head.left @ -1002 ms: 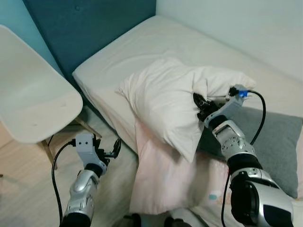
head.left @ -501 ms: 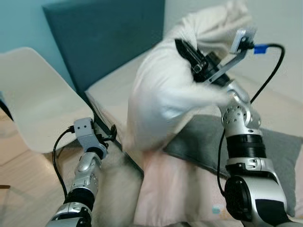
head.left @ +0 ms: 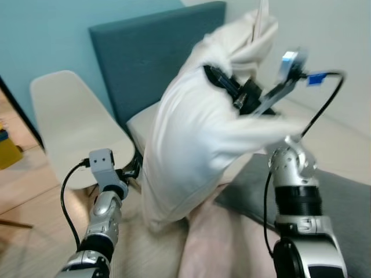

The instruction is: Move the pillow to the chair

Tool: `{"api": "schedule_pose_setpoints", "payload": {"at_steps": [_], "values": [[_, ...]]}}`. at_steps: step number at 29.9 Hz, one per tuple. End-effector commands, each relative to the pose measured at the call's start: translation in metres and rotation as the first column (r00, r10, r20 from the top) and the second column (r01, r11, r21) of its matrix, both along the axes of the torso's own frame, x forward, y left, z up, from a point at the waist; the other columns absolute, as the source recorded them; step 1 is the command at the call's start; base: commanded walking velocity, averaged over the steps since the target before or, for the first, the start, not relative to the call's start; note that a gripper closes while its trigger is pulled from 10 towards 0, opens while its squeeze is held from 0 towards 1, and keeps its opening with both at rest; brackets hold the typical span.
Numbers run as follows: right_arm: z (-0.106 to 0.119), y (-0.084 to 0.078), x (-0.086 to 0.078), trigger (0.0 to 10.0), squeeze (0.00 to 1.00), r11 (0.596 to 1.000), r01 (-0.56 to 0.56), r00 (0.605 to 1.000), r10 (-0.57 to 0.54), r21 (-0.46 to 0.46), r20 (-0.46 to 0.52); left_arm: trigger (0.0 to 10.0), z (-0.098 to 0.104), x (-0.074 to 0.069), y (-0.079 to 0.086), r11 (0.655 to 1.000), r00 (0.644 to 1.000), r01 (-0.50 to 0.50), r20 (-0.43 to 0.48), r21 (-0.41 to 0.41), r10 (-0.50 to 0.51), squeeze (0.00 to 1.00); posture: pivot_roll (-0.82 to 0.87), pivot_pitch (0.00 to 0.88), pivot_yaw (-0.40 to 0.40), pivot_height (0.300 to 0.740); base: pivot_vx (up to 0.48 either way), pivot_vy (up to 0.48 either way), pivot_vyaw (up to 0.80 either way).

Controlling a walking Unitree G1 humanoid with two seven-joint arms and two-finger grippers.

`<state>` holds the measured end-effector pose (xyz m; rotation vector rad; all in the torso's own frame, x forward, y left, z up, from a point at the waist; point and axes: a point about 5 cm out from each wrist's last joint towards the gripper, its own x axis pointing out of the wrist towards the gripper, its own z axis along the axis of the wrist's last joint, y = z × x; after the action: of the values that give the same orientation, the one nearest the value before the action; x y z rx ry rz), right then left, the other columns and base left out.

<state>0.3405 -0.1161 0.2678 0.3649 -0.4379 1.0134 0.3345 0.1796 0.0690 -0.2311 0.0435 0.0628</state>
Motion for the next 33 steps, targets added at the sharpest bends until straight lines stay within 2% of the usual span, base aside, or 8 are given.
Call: {"api": "schedule_pose_setpoints", "payload": {"at_steps": [1, 10, 15, 16, 17, 18, 20, 33], "values": [[0.023, 0.012, -0.009, 0.0, 0.00, 0.999, -0.052, 0.993, 0.050, 0.014, 0.106, 10.0, -0.004, -0.004, 0.007, 1.000, 1.000, -0.015, -0.012, 0.022, 0.015, 0.00, 0.05, 0.000, 0.019, 0.740, 0.000, 0.000, 0.75], [-0.006, 0.039, -0.021, 0.0, 0.00, 0.992, -0.120, 0.992, 0.121, -0.037, 0.018, 10.0, -0.015, -0.012, -0.001, 1.000, 1.000, 0.004, -0.020, 0.012, -0.003, 0.00, 0.05, 0.000, 0.014, 0.740, 0.000, 0.000, 0.75], [-0.037, 0.040, -0.006, 0.2, 0.00, 0.992, 0.077, 0.988, -0.089, -0.096, -0.126, 10.0, -0.021, -0.017, -0.006, 0.999, 0.999, 0.032, -0.026, 0.037, -0.031, 0.00, 0.05, 0.000, 0.014, 0.740, 0.362, 0.000, 0.30], [-0.046, 0.036, -0.001, 2.6, 0.00, 0.985, 0.132, 0.975, -0.149, -0.115, -0.162, 10.0, -0.022, -0.018, -0.007, 0.999, 0.999, 0.037, -0.028, 0.038, -0.036, 0.00, 0.05, 0.000, 0.013, 0.740, 0.394, 0.000, 0.00], [-0.051, 0.034, 0.001, 2.6, 0.00, 0.977, 0.167, 0.964, -0.190, -0.132, -0.185, 10.0, -0.022, -0.019, -0.008, 0.998, 0.999, 0.041, -0.028, 0.039, -0.040, 0.00, 0.05, 0.000, 0.013, 0.740, 0.394, 0.000, 0.00], [-0.058, 0.029, 0.004, 8.7, 0.00, 0.958, 0.226, 0.944, -0.259, -0.175, -0.203, 10.0, -0.022, -0.019, -0.012, 0.998, 0.998, 0.054, -0.024, 0.041, -0.053, 0.00, 0.05, 0.000, 0.015, 0.740, 0.382, 0.000, 0.00], [-0.060, 0.028, 0.004, 10.0, 0.00, 0.957, 0.228, 0.942, -0.263, -0.179, -0.207, 10.0, -0.022, -0.019, -0.013, 0.997, 0.998, 0.061, -0.021, 0.037, -0.060, 0.00, 0.05, 0.000, 0.018, 0.740, 0.379, 0.000, 0.00], [-0.049, 0.026, 0.003, 10.0, 0.00, 0.955, 0.262, 0.940, -0.285, -0.139, -0.187, 10.0, -0.009, -0.007, -0.047, 0.987, 0.986, 0.162, 0.020, 0.019, -0.163, 0.00, 0.04, 0.000, 0.040, 0.740, 0.374, 0.000, 0.00]]}}
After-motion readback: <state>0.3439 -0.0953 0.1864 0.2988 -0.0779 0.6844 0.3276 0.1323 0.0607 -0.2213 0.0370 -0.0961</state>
